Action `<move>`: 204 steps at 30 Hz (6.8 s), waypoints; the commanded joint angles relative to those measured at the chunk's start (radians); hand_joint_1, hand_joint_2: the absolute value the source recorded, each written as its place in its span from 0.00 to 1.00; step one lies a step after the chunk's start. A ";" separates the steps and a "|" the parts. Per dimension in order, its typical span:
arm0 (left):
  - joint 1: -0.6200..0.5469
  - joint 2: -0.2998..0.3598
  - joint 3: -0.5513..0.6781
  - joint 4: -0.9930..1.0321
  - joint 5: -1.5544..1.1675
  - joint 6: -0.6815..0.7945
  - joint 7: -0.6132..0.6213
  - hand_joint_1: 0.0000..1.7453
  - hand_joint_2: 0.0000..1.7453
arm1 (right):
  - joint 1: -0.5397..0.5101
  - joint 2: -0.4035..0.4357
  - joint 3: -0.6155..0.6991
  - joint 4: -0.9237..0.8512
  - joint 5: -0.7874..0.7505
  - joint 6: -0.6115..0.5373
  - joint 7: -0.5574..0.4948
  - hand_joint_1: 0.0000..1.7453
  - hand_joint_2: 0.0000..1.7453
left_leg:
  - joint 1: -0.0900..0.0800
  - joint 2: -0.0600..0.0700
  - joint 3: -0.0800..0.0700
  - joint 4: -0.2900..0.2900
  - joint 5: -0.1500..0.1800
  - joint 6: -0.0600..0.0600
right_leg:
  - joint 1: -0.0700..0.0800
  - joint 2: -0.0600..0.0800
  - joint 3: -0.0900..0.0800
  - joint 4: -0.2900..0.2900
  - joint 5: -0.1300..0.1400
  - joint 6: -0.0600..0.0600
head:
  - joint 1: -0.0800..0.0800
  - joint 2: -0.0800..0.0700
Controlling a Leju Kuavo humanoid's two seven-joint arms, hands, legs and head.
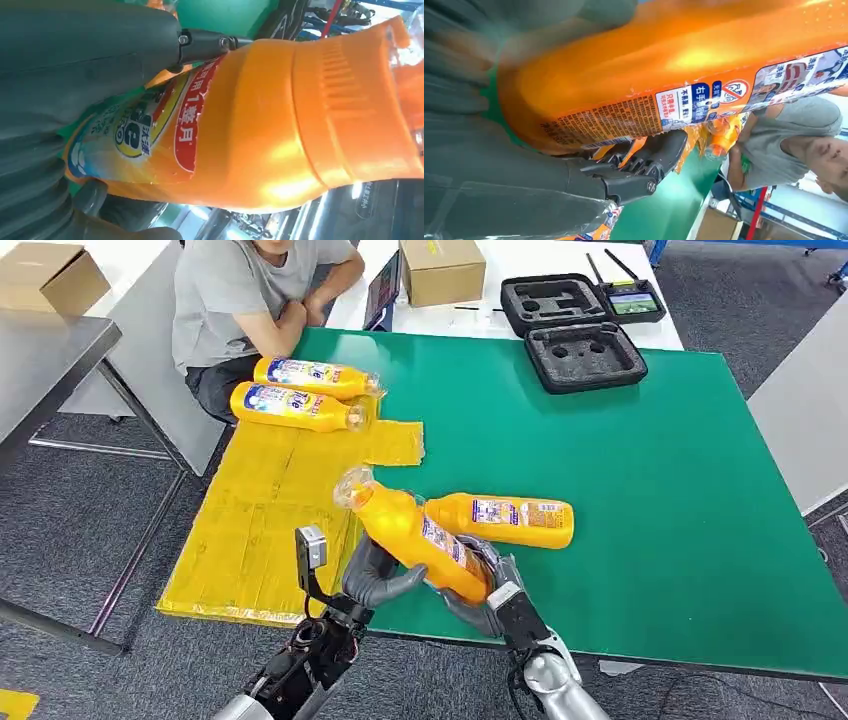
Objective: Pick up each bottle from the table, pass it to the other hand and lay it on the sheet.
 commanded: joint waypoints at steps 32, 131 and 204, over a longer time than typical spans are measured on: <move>-0.008 0.021 0.026 -0.072 -0.095 0.094 0.002 1.00 1.00 | -0.018 0.030 -0.028 -0.004 -0.064 -0.016 -0.001 0.00 0.00 | 0.000 0.002 0.006 0.001 -0.003 0.001 | 0.001 0.001 0.006 0.000 -0.002 -0.002 | 0.000 0.000; -0.300 0.461 -0.211 0.145 -1.354 0.609 0.317 1.00 1.00 | 0.005 0.036 -0.027 -0.013 -0.150 0.010 -0.001 0.00 1.00 | 0.005 0.000 0.004 0.000 0.000 0.000 | 0.005 -0.001 0.004 0.001 -0.002 -0.002 | 0.001 0.000; -0.057 0.692 0.017 -0.531 -0.710 0.171 0.135 0.00 1.00 | -0.092 0.003 0.178 0.000 -0.013 -0.274 -0.001 0.00 1.00 | 0.005 0.006 0.004 0.000 -0.001 -0.001 | 0.005 0.006 0.002 0.001 -0.001 -0.002 | 0.001 0.000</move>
